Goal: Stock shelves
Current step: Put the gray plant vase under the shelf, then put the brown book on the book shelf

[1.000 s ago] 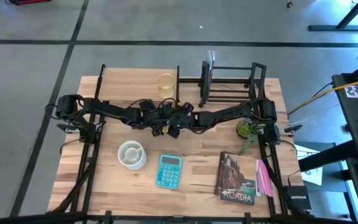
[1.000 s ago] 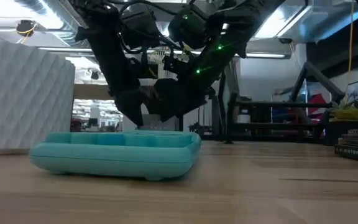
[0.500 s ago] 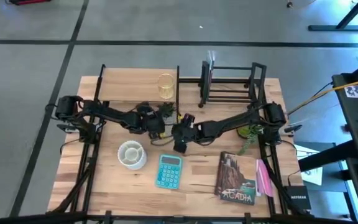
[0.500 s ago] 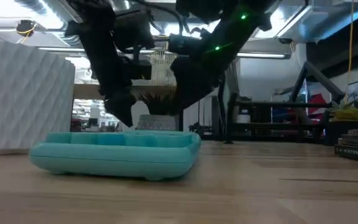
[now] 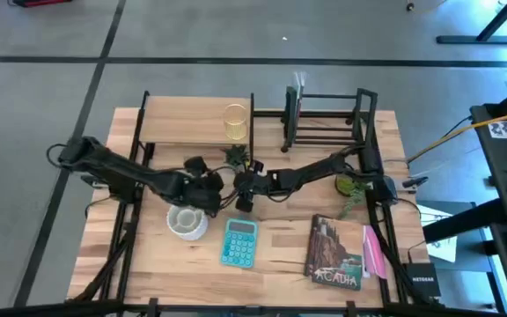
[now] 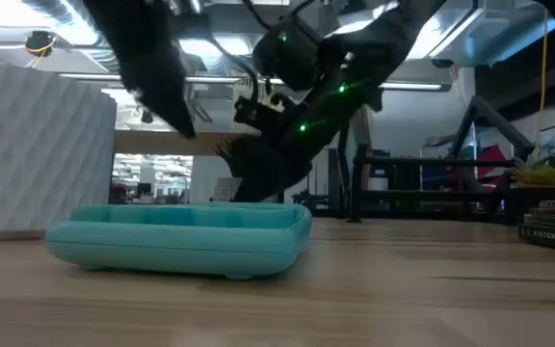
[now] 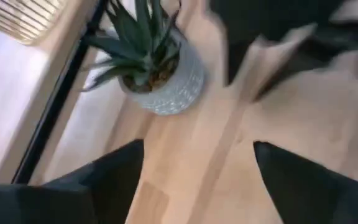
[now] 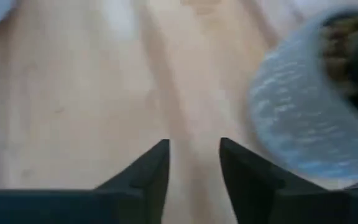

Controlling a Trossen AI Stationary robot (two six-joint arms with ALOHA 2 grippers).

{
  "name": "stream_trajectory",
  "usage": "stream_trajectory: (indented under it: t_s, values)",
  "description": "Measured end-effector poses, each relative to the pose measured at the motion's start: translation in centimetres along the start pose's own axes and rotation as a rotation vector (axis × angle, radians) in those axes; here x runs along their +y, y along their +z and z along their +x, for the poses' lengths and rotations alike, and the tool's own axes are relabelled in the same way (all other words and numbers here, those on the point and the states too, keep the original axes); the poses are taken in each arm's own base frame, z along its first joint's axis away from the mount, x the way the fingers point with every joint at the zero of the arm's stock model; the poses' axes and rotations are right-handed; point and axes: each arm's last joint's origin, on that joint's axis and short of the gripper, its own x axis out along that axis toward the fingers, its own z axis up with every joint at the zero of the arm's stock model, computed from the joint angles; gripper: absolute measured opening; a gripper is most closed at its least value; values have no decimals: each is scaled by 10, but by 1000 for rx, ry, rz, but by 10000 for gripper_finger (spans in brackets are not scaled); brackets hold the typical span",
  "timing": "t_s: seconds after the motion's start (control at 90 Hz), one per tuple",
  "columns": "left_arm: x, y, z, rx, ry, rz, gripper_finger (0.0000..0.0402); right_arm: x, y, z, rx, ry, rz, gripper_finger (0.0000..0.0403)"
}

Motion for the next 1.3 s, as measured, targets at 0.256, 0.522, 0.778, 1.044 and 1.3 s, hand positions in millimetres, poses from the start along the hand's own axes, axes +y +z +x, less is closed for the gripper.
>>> stream_trajectory:
  t_s: [0.256,0.522,0.778,1.044,1.3]
  values:
    - [8,0,-24,-98,30,-51,294,-10,3,3,-20,-24,23,52]
    - [8,-1,-25,-99,29,-60,294,-9,4,2,-36,-87,20,49]
    - [8,-1,-25,-99,30,-62,295,-15,6,3,-49,-122,34,49]
    - [8,-1,-25,-99,30,-62,295,-4,5,-4,-34,-101,7,49]
    - [5,-2,-28,-106,18,-64,295,51,1,-84,105,-46,-185,49]
